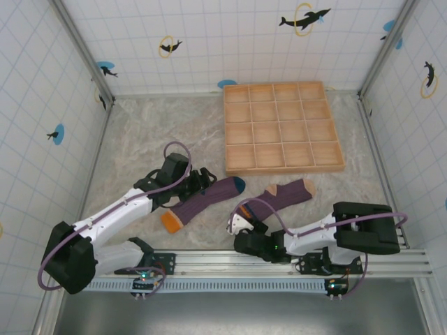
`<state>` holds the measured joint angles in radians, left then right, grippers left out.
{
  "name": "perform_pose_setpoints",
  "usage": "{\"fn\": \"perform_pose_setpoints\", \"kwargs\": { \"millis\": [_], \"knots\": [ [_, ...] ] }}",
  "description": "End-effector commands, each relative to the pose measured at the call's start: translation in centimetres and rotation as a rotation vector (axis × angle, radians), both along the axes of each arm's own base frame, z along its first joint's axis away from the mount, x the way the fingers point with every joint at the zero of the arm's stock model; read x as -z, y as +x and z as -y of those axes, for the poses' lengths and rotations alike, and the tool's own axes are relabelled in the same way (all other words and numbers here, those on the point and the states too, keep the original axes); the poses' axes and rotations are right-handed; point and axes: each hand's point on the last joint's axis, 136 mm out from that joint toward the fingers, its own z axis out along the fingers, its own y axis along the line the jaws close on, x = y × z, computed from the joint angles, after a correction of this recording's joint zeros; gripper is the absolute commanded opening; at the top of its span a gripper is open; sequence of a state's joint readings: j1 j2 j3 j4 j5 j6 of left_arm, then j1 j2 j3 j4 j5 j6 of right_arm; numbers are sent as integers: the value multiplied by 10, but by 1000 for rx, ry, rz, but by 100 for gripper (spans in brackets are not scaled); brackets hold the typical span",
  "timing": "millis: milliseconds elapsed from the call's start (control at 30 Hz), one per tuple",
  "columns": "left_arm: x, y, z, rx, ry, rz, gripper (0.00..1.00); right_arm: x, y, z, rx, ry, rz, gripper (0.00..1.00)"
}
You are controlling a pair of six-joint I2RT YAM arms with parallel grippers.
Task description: Roll the socks
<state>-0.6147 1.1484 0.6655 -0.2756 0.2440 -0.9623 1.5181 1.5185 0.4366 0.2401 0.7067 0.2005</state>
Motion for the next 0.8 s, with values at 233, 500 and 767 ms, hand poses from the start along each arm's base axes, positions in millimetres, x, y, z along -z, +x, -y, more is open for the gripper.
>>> {"fn": "perform_pose_setpoints", "kwargs": {
  "millis": [233,500,767],
  "knots": [
    [-1,-3,17,17,-90,-23,83,-1,-8,-6,7,111,-130,1],
    [-3,-7,37,48,-130,14,77,-14,4,3,134,388,-335,0],
    [-2,-22,56,79,-139,102,72,-22,17,31,310,701,-498,0]
  ]
}}
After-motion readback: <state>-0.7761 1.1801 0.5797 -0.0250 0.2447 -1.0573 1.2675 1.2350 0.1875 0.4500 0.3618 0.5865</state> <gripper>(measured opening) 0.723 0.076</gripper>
